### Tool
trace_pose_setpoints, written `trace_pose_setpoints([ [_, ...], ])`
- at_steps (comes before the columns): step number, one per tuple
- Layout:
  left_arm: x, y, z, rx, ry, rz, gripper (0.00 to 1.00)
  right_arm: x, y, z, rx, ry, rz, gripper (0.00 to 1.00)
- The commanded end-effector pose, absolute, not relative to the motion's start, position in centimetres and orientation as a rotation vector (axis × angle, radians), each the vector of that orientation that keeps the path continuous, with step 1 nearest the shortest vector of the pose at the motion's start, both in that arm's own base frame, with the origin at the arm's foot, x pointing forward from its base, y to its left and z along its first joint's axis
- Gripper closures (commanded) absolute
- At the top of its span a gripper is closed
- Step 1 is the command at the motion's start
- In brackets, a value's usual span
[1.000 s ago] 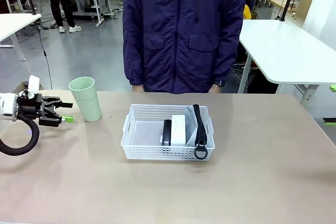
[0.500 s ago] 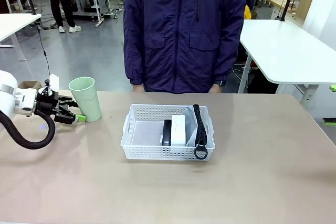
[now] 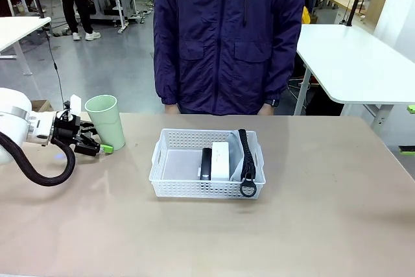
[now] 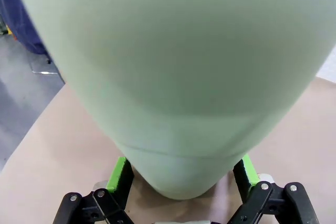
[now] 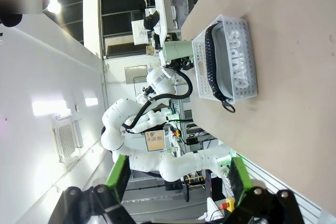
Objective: Efficiently arrange items inside the basket to fit them all.
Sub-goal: Pick up the Reusable plastic cup and place it inside the Organizing basket.
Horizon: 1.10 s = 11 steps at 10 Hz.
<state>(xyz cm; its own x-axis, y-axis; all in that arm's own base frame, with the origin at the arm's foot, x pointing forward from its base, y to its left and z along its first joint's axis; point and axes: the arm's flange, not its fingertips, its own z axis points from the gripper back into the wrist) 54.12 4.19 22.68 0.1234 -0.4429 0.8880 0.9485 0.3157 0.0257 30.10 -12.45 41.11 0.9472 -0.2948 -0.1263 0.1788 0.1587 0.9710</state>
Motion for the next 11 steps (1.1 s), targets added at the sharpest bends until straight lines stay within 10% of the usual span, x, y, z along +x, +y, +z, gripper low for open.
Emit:
trace_pose_setpoints([
  [1, 54.8, 3.8, 22.5, -0.713, -0.992, -1.146, 0.00, 30.1, -12.5, 41.6, 1.380, -0.099, -0.344, 0.00],
  [11, 54.1, 3.4, 24.3, -0.968, -1.212, -1.091, 0.00, 30.1, -12.5, 41.6, 1.380, -0.099, -0.344, 0.00],
])
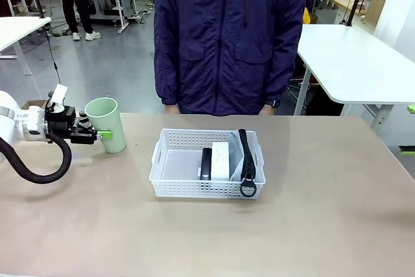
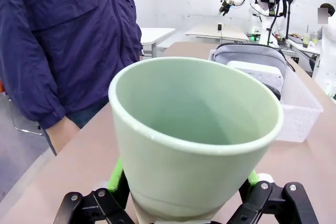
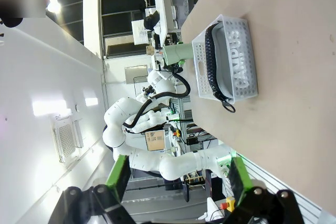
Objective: Efficiently arrange items inside the basket to fit them all.
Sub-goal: Pick up the Reusable plastic cup and place it inside the Organizing basket.
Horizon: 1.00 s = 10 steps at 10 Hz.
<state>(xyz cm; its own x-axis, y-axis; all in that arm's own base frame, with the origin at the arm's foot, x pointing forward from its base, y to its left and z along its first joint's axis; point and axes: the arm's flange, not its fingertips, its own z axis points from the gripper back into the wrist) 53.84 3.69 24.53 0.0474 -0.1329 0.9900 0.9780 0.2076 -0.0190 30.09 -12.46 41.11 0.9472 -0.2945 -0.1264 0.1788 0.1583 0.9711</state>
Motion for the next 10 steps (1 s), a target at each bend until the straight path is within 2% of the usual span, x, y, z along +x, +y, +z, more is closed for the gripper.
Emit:
trace_pose_setpoints([
  [1, 54.11, 3.14, 24.44, -0.972, -1.216, -1.089, 0.00, 30.07, -12.48, 41.65, 1.380, -0.099, -0.344, 0.00],
  [5, 54.00, 2.97, 24.78, -1.004, -1.240, -1.070, 0.00, 30.07, -12.48, 41.65, 1.380, -0.099, -0.344, 0.00],
  [6, 54.05, 2.92, 24.81, -1.004, -1.236, -1.066, 0.27, 30.07, -12.48, 41.65, 1.380, -0.099, -0.344, 0.00],
  [7, 54.00, 2.95, 24.79, -1.002, -1.219, -1.058, 0.60, 30.07, -12.48, 41.65, 1.380, -0.099, -0.344, 0.00],
  [8, 53.95, 2.97, 24.83, -1.004, -1.221, -1.059, 0.86, 30.07, -12.48, 41.65, 1.380, -0.099, -0.344, 0.00],
  [9, 53.90, 2.99, 24.85, -1.002, -1.223, -1.059, 1.00, 30.07, -12.48, 41.65, 1.380, -0.099, -0.344, 0.00],
  [10, 53.78, 3.06, 24.96, -1.012, -1.219, -1.053, 1.00, 30.07, -12.48, 41.65, 1.380, -0.099, -0.344, 0.00],
])
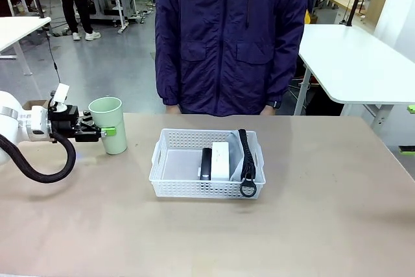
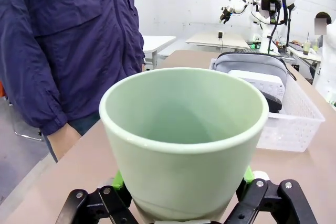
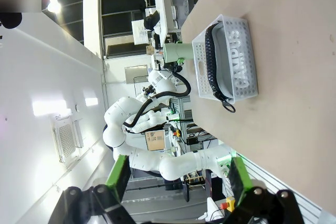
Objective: Efficiently arrange items inside the basket to fit them all.
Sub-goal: Pick up the Reusable plastic cup and place it inside the Organizing basket.
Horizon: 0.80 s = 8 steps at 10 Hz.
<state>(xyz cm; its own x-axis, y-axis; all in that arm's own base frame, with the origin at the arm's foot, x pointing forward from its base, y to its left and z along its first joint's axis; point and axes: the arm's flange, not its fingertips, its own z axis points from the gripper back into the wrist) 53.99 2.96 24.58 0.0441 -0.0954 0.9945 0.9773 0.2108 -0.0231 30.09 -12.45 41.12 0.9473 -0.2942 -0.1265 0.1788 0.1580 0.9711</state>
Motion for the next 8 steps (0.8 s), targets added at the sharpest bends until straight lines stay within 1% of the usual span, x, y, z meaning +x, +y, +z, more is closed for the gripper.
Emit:
trace_pose_setpoints([
  [1, 53.2, 3.2, 25.3, -1.018, -1.222, -1.046, 1.00, 30.1, -12.5, 41.6, 1.380, -0.099, -0.344, 0.00],
  [2, 51.9, 3.4, 26.3, -1.028, -1.216, -1.025, 0.71, 30.1, -12.5, 41.6, 1.380, -0.099, -0.344, 0.00],
  [3, 49.9, 3.6, 27.7, -1.001, -1.156, -0.964, 0.71, 30.1, -12.5, 41.6, 1.380, -0.099, -0.344, 0.00],
  [4, 47.5, 4.4, 29.2, -1.132, -0.980, -0.968, 1.00, 30.1, -12.5, 41.6, 1.380, -0.099, -0.344, 0.00],
  [5, 44.8, 5.7, 30.7, -1.114, -1.002, -0.972, 0.71, 30.1, -12.5, 41.6, 1.380, -0.099, -0.344, 0.00],
  [6, 42.3, 6.5, 31.8, -1.049, -1.059, -0.877, 1.00, 30.1, -12.5, 41.6, 1.380, -0.099, -0.344, 0.00],
  [7, 40.0, 6.7, 32.6, -1.078, -1.101, -0.716, 1.00, 30.1, -12.5, 41.6, 1.380, -0.099, -0.344, 0.00],
  [8, 37.8, 7.4, 32.7, -1.056, -1.094, -0.658, 1.00, 30.1, -12.5, 41.6, 1.380, -0.099, -0.344, 0.00],
])
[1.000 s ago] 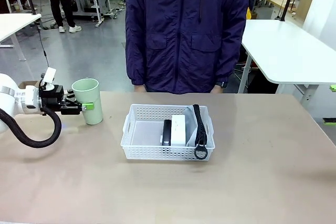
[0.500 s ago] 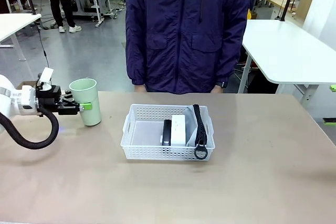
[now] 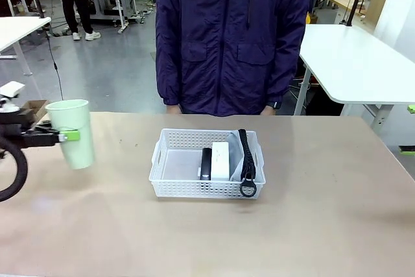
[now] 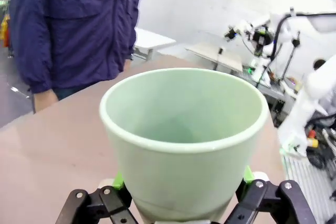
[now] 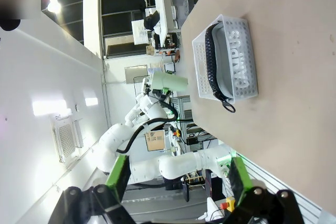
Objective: Efficiently arrange items inside the basket to fit them all.
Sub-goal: Pick up the Reusable plastic cup and place it inside the Organizing basket.
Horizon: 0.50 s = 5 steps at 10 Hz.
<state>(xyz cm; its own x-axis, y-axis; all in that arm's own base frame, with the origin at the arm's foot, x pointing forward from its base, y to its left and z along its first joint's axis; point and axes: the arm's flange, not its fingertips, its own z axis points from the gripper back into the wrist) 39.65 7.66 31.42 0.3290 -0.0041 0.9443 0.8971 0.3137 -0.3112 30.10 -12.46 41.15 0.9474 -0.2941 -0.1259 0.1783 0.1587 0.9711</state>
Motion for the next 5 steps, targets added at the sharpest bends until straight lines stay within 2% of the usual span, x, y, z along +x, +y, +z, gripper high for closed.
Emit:
trace_pose_setpoints([
  [1, 35.5, 7.9, 32.3, -1.130, -0.932, -0.706, 1.00, 30.1, -12.5, 41.6, 1.380, -0.099, -0.344, 0.00],
  [2, 34.3, 7.7, 31.5, -1.113, -0.852, -0.709, 1.00, 30.1, -12.5, 41.6, 1.380, -0.099, -0.344, 0.00],
  [3, 33.9, 7.4, 31.1, -1.101, -0.833, -0.698, 1.00, 30.1, -12.5, 41.6, 1.380, -0.099, -0.344, 0.00],
  [4, 34.0, 7.3, 31.3, -1.130, -0.850, -0.681, 1.00, 30.1, -12.5, 41.6, 1.380, -0.099, -0.344, 0.00],
  [5, 35.9, 8.9, 30.8, -1.103, -0.891, -0.694, 1.00, 30.1, -12.5, 41.6, 1.380, -0.099, -0.344, 0.00],
])
